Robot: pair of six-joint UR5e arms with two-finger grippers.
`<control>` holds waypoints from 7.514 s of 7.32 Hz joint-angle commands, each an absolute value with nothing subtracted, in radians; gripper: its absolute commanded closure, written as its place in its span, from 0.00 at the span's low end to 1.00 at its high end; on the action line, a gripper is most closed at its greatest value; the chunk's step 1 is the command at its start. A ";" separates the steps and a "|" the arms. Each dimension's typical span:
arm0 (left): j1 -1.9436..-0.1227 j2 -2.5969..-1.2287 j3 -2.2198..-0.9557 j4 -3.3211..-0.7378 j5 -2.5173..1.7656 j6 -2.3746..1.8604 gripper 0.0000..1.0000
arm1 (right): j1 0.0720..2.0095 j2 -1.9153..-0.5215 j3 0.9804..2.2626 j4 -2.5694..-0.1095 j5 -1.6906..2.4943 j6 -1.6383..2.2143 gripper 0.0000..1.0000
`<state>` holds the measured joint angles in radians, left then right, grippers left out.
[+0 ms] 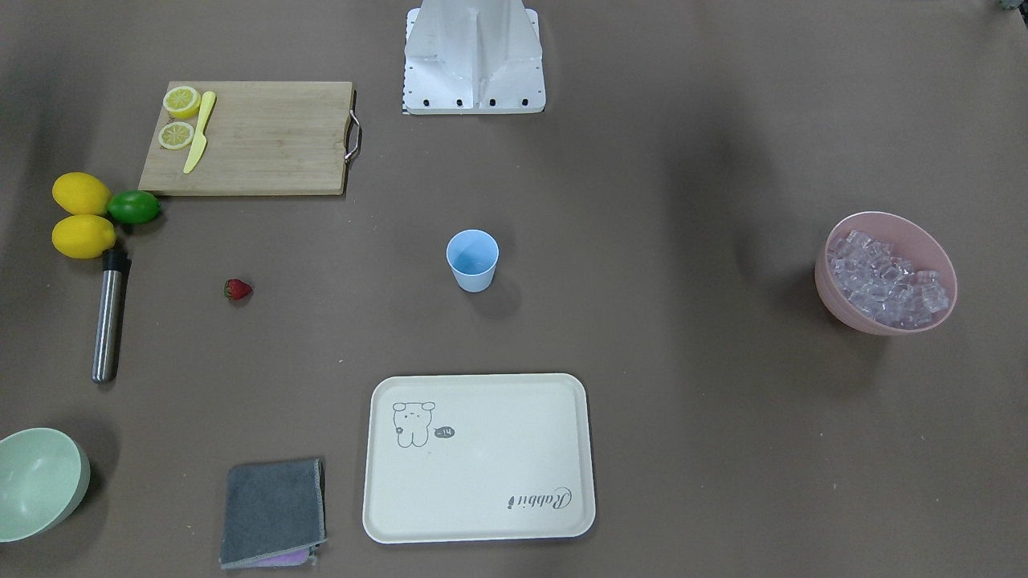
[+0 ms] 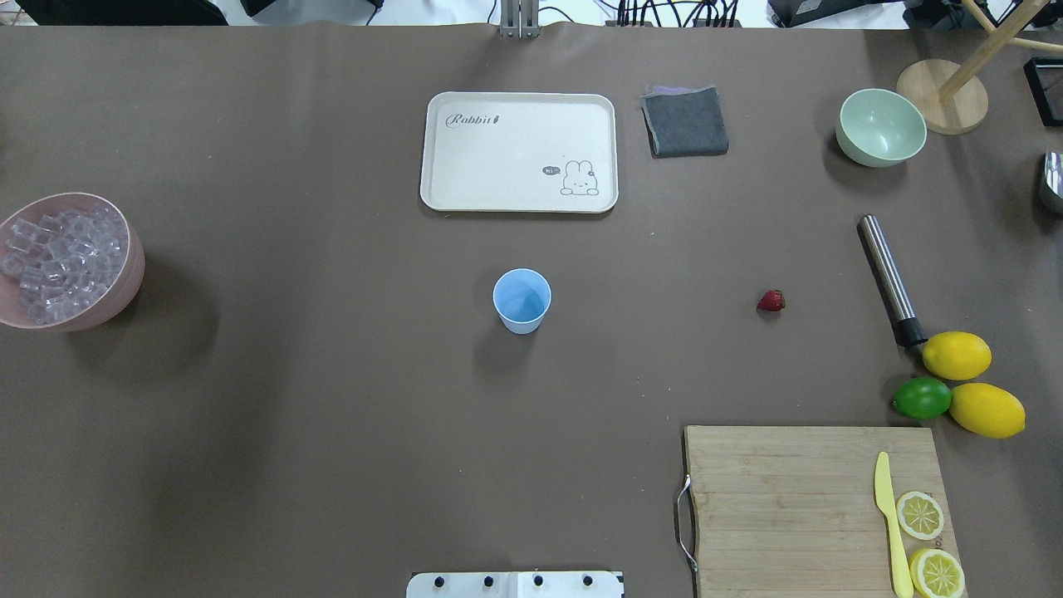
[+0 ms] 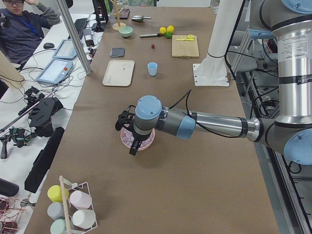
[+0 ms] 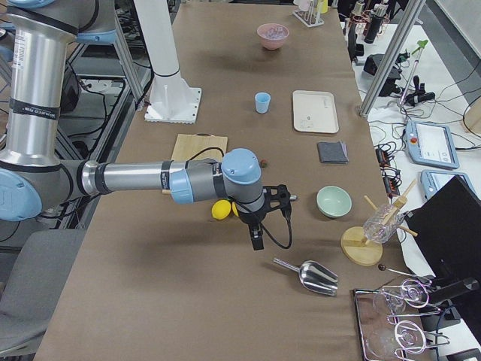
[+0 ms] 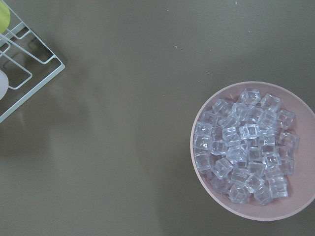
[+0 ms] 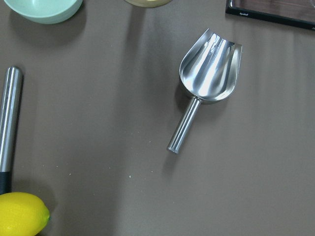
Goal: Mash ice and strawberries in cup
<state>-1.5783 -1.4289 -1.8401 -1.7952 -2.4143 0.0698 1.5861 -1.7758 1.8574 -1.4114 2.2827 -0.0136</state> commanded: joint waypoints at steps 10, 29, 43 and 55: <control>-1.368 -1.511 -1.824 -2.011 -2.288 -0.409 0.02 | 1.320 -1.701 1.919 -1.189 2.277 0.595 0.00; -0.957 -1.388 -1.674 -2.544 -2.063 -0.838 0.29 | 1.287 -1.709 1.908 -1.143 2.247 0.591 0.00; -1.139 -1.598 -1.703 -2.421 -2.207 -0.805 1.00 | 1.287 -1.703 1.910 -1.143 2.250 0.597 0.00; -0.401 -2.190 -1.663 -2.212 -1.384 -1.673 1.00 | 1.273 -1.697 1.914 -1.109 2.253 0.609 0.00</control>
<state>-0.4778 -2.1600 -1.6772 -2.2207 -1.4722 -1.6456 1.2750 -1.6964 1.9157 -1.1147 2.2545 0.6063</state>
